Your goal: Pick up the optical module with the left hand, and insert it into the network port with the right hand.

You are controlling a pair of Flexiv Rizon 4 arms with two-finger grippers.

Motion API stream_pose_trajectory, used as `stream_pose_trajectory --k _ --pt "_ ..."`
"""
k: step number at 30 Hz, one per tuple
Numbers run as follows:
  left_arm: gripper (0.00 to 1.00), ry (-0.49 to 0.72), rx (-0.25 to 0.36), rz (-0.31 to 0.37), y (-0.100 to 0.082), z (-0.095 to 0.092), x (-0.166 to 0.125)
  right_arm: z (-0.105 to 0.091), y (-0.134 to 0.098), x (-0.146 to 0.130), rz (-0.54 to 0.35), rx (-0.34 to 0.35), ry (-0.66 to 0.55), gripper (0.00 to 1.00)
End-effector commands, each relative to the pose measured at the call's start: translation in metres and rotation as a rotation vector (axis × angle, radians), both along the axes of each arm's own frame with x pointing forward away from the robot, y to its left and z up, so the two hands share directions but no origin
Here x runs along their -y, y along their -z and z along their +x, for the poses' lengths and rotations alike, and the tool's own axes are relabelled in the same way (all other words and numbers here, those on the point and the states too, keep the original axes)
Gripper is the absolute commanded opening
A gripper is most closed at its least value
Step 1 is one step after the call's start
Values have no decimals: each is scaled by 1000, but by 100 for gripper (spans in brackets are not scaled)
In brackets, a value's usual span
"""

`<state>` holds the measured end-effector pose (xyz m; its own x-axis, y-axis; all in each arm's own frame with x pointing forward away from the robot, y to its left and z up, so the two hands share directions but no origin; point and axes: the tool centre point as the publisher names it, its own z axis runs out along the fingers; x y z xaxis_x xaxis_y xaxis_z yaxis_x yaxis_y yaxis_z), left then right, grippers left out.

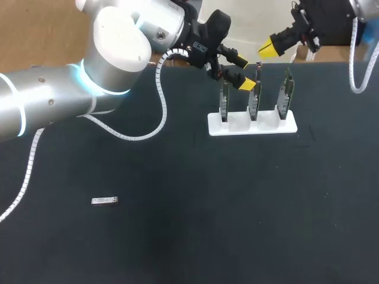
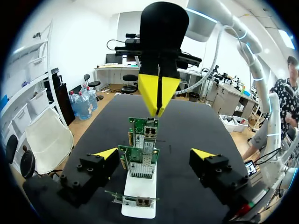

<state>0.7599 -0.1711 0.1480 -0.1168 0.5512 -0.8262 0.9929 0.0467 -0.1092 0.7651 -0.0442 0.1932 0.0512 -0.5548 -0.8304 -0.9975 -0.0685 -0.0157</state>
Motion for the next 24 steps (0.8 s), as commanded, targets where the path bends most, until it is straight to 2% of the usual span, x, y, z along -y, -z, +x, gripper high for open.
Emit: stream_pose_trajectory --k 1,24 --pt "100 3 -4 6 -1 2 1 3 4 -2 -4 -4 0 0" --pt "100 3 -4 6 -1 2 1 7 20 -2 -43 -44 7 0"
